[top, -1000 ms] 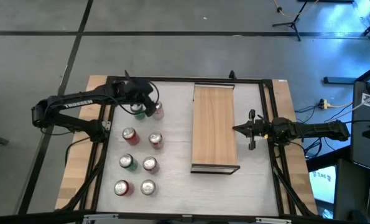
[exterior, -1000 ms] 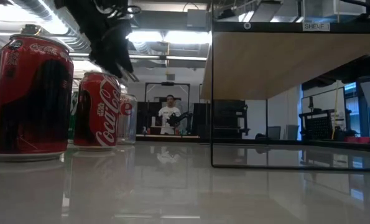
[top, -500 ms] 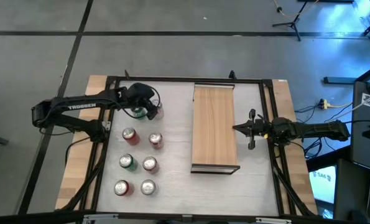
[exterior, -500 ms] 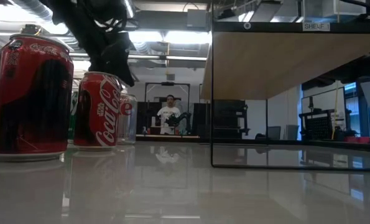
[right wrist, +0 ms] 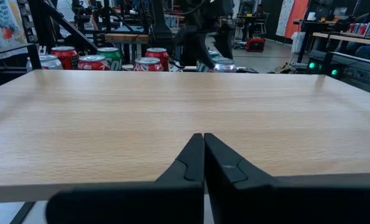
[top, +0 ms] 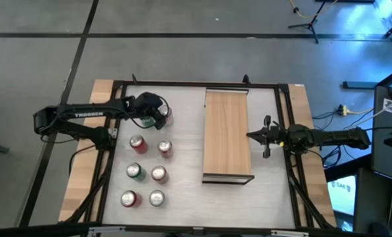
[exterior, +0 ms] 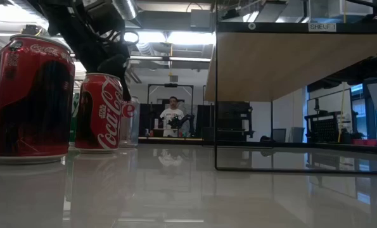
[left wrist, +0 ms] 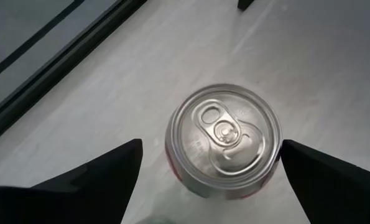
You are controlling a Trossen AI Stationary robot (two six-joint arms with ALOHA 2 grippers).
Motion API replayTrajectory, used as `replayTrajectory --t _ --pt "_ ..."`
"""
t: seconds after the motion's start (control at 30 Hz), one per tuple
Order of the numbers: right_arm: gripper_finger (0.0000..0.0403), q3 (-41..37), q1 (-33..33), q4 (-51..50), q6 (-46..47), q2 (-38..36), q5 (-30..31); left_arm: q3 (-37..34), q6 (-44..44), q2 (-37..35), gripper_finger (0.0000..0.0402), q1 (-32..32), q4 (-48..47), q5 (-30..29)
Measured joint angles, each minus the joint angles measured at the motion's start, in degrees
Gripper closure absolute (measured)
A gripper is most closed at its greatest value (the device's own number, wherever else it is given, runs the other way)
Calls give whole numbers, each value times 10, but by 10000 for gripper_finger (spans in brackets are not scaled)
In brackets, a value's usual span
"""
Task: Place canned beverage on shelf
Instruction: Put the top silver soda can on the shelf
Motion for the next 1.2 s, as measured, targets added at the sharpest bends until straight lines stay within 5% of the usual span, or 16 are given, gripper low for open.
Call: replayTrajectory --t 0.33,1.2 --pt "402 0 0 -1 0 0 0 -49 -3 0 30 0 85 -1" --pt "402 0 0 -1 0 0 1 -52 -3 33 30 0 98 -1"
